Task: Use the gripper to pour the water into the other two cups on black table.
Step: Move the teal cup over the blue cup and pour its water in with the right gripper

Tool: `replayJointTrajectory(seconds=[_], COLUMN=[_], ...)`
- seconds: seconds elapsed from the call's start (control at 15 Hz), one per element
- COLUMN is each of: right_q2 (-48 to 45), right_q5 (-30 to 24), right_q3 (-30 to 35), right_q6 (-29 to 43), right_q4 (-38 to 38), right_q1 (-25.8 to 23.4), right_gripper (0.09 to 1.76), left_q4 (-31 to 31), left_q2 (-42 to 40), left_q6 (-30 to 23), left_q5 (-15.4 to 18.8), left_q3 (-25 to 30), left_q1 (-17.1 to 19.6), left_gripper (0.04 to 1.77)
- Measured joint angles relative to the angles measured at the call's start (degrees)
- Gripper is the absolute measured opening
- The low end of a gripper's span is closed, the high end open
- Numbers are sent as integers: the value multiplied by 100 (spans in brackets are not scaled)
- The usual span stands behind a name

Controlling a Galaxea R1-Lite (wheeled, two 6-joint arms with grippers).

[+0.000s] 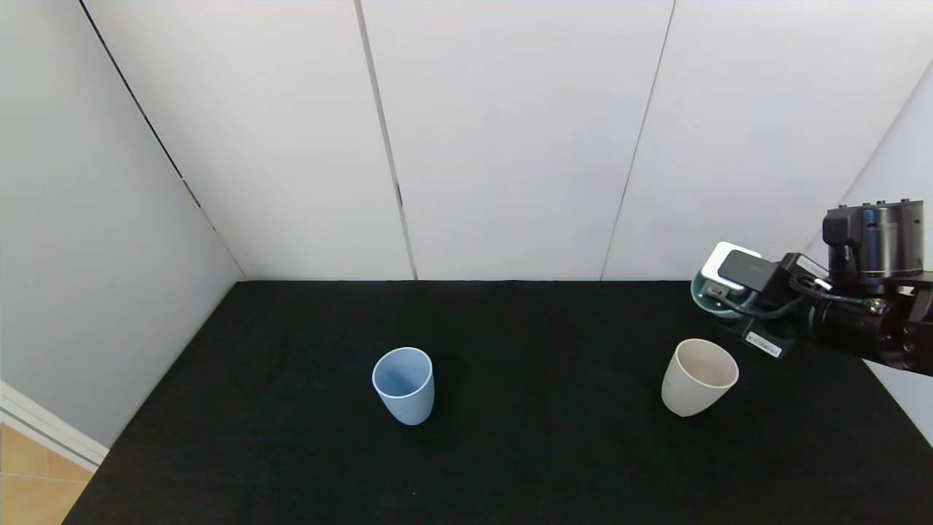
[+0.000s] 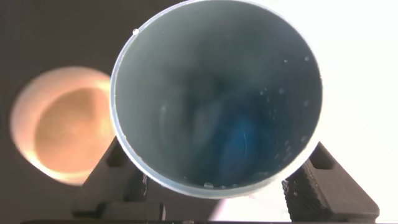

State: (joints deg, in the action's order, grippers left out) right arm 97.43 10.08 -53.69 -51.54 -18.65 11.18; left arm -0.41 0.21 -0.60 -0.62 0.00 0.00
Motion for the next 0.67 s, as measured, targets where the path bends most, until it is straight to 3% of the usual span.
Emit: replayJointTrajectory(seconds=[0.47,0.67], right_q2=[304,839], right_q5=[80,438], right_q3=[-1607,-2432], right_q6=[675,758], right_q4=[1221,1325], right_q1=[1409,1974], right_gripper=[119,119], left_q4=[0,0], left_q2=[0,0], left_q6=[2,2], left_q5=[2,-1], left_q3=[0,0], left_q1=[0,0], left_gripper=[172,172])
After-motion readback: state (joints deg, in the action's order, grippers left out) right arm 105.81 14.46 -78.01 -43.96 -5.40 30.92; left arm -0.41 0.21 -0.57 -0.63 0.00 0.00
